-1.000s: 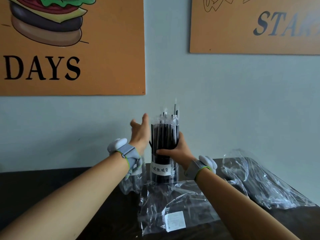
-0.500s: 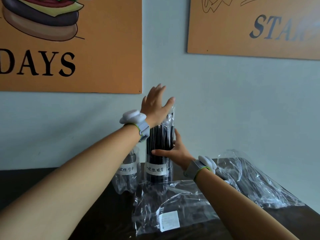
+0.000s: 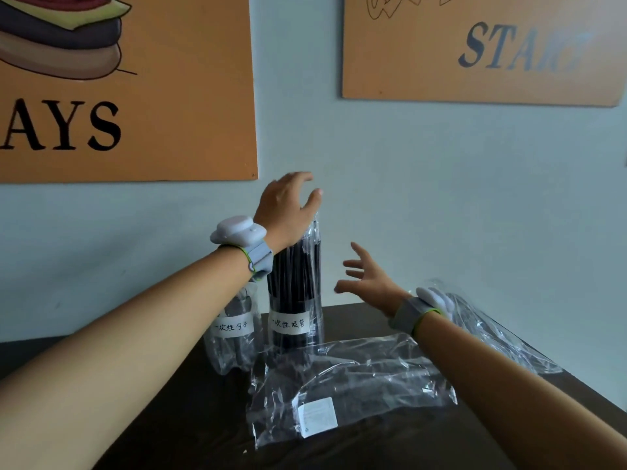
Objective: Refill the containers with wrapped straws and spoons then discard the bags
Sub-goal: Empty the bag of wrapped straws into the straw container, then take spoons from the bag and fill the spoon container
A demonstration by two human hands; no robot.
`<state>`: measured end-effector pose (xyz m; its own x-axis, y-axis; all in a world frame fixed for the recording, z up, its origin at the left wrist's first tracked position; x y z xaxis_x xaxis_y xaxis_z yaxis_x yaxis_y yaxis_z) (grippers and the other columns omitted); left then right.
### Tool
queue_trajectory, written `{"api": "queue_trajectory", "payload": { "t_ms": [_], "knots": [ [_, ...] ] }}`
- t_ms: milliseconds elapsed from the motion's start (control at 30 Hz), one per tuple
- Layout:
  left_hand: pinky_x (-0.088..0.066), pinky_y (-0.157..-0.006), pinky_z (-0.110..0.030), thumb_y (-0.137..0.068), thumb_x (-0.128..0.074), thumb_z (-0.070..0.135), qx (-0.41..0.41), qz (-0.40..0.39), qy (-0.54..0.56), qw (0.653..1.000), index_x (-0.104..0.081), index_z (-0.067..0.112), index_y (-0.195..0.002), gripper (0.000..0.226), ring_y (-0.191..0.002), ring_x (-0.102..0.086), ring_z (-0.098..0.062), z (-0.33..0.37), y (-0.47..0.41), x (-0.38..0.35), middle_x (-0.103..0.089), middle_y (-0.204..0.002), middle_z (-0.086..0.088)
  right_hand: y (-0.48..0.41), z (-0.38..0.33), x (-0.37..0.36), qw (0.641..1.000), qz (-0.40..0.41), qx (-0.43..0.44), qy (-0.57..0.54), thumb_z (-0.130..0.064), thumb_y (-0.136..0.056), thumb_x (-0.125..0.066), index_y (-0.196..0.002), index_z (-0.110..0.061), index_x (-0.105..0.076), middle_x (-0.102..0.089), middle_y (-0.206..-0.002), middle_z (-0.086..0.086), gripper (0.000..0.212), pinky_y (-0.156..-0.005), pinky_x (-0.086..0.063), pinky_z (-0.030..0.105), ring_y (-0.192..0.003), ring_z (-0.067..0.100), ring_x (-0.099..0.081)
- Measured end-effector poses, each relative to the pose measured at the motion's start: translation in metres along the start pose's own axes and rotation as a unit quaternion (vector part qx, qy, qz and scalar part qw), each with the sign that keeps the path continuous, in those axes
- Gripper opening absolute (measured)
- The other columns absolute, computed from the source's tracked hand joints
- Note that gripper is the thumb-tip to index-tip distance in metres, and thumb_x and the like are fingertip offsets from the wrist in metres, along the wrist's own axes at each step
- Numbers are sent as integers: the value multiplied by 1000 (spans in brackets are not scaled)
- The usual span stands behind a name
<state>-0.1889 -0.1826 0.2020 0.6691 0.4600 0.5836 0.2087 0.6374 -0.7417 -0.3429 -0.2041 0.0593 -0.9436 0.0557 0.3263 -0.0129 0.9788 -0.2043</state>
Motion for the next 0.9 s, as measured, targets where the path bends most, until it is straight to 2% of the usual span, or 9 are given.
{"api": "queue_trajectory", "payload": {
  "t_ms": [100,200,367,467,533,600,700,767,900],
  "knots": [
    [-34,-104,-32,-90,-52,20,-58,48,-46,996,-55,4,-122,35,-127,-44,-26,19,9,6,-50,-133,-12,10,3,49,986,129,1,104,-9,-80,-67,-136,-9,-41,-54,-131,16,62,-95,-47,36,-120,29,-53],
    [-36,-101,-36,-85,-54,18,-125,42,-76,988,-58,4,-116,34,-126,-44,-29,48,20,1,-49,-133,-14,25,15,102,937,209,-41,276,-21,-85,-62,-131,-5,-47,-56,-128,18,51,-99,-44,38,-117,31,-53],
    [-35,-101,-34,-84,-54,19,-214,-18,-127,968,-59,6,-115,34,-125,-47,-27,81,43,-19,-51,-132,-12,47,73,152,855,184,-219,432,-43,-89,-53,-132,1,-37,-43,-137,24,63,-105,-35,43,-126,38,-42],
    [-34,-104,-34,-85,-53,20,-226,-54,-149,961,-58,7,-117,35,-126,-46,-26,82,54,-30,-51,-131,-11,54,111,162,849,167,-265,425,-54,-84,-54,-131,-1,-37,-48,-134,22,73,-102,-43,46,-121,37,-48],
    [-32,-104,-32,-86,-51,22,-212,-74,-156,962,-57,9,-118,35,-127,-44,-23,77,59,-36,-50,-131,-8,56,128,164,852,155,-283,413,-47,-81,-58,-127,-1,-43,-57,-124,20,66,-95,-49,45,-110,36,-57],
    [-32,-104,-32,-87,-50,24,-194,-96,-153,964,-56,11,-118,34,-126,-44,-21,71,63,-42,-49,-130,-6,53,136,168,850,176,-276,412,-32,-80,-58,-112,-3,-55,-65,-111,18,43,-88,-54,44,-96,35,-63],
    [-31,-106,-32,-89,-48,24,-179,-138,-155,962,-55,13,-119,33,-127,-42,-18,65,70,-52,-48,-130,-3,54,127,172,846,221,-242,421,-13,-80,-59,-90,-6,-66,-64,-85,11,14,-71,-52,32,-74,29,-58],
    [-29,-107,-31,-89,-47,25,-175,-153,-155,960,-55,14,-119,32,-128,-40,-17,62,73,-55,-47,-131,-1,55,112,177,849,252,-210,414,-3,-81,-57,-93,-8,-68,-65,-89,13,17,-66,-44,28,-75,29,-58],
    [-29,-108,-31,-90,-48,25,-163,-160,-142,963,-56,15,-118,31,-127,-41,-16,61,73,-54,-48,-130,-1,54,76,192,872,326,-114,348,0,-86,-48,-97,-6,-62,-62,-107,20,19,-71,-37,29,-92,36,-59]
  ]
}}
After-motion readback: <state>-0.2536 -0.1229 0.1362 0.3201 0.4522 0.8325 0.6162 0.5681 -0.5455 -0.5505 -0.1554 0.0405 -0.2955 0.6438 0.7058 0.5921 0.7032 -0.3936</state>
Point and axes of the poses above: each hand's wrist, its own y-axis away from the middle knuckle, its own x-axis out of the back of the hand, z = x × y, the point moved 6 cm from there along -y, towards the middle knuckle
